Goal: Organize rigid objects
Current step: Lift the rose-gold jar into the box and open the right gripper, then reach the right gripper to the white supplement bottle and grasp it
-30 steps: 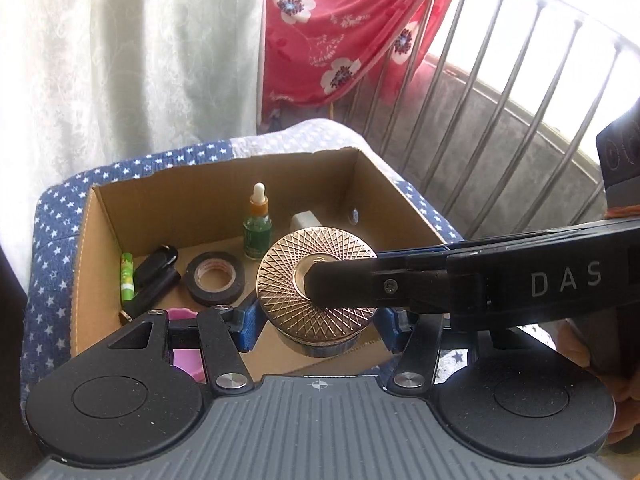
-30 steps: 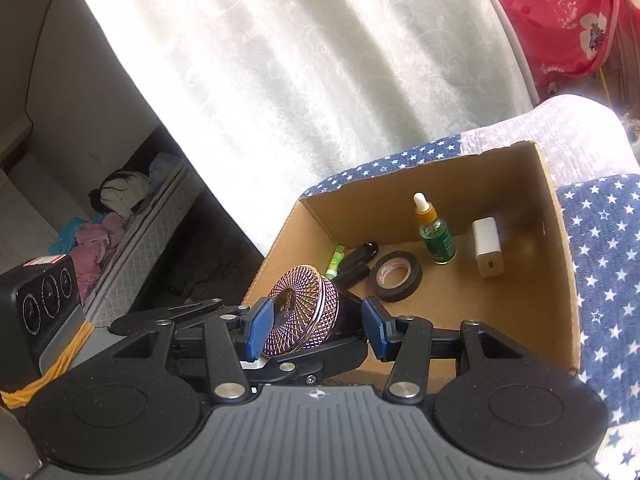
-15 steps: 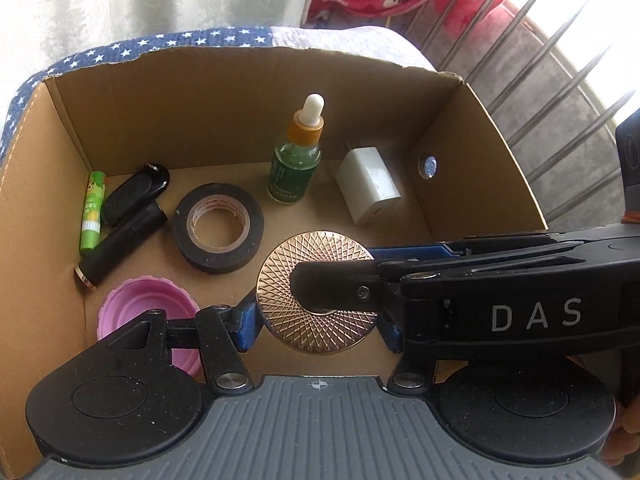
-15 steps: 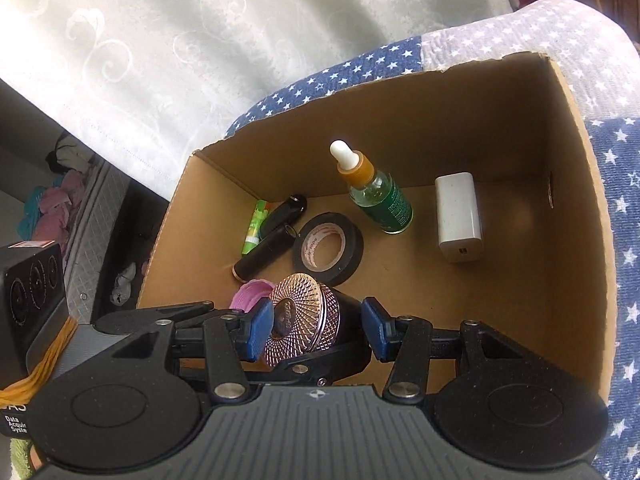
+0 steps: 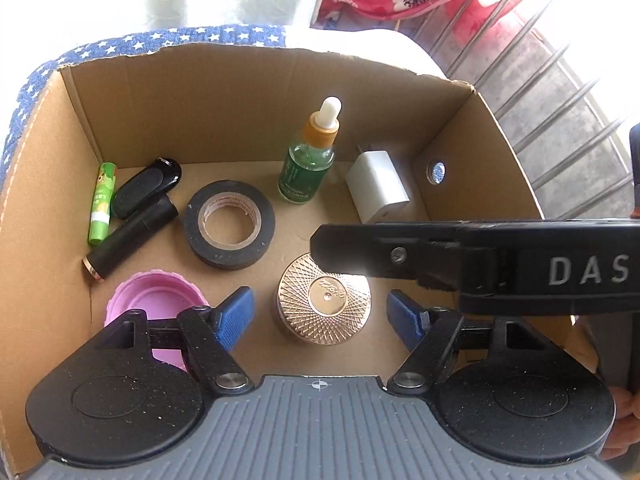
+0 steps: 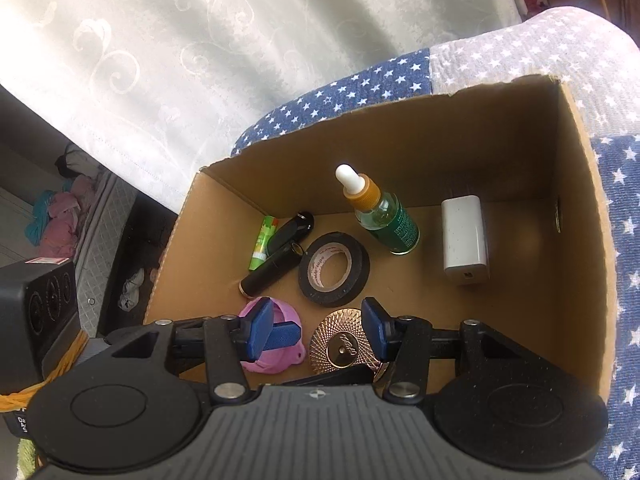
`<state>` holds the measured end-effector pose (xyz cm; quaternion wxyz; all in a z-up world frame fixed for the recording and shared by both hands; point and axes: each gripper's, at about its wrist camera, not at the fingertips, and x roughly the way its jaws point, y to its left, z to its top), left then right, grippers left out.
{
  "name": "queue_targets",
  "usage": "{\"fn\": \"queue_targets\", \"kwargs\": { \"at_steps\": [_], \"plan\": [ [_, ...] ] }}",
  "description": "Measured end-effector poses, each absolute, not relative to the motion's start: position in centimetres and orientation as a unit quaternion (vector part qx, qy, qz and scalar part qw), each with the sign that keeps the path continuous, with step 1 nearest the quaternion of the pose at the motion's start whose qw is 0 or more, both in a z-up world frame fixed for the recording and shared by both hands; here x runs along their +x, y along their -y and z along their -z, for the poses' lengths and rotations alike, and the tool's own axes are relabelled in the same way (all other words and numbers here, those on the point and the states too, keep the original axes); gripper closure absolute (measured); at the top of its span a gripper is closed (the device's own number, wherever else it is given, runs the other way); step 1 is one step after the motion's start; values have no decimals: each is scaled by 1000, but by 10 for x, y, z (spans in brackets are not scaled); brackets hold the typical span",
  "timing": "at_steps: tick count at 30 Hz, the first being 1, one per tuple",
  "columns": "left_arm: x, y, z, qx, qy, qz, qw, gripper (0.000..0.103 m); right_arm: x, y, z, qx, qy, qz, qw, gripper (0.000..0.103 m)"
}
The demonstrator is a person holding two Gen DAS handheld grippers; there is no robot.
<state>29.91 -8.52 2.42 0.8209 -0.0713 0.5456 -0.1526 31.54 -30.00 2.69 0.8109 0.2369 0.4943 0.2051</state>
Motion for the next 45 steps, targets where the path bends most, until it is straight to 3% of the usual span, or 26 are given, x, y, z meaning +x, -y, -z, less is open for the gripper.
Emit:
{"fn": "queue_targets", "kwargs": {
  "at_steps": [7, 10, 13, 16, 25, 33, 45],
  "plan": [
    [251, 62, -72, -63, -478, 168, 860, 24, 253, 316, -87, 245, -395, -233, 854, 51],
    [215, 42, -95, -73, -424, 170, 887, 17, 217, 325, -110, 244, -352, -246, 870, 50],
    [177, 19, -112, -79, -371, 168, 910, 5, 181, 328, -130, 232, -310, -256, 886, 42],
    [147, -3, -116, -97, -342, 150, 923, 4, 151, 324, -137, 215, -285, -258, 898, 39],
    [92, -34, -66, -105, -331, 109, 931, 2, 117, 275, -109, 197, -311, -269, 890, 28],
    [88, -6, -7, 3, -330, 49, 943, 4, 131, 201, -62, 143, -362, -251, 886, 25],
    [100, 2, 9, 37, -295, 64, 953, 12, 160, 150, -45, 85, -377, -228, 894, 16]
  ]
}}
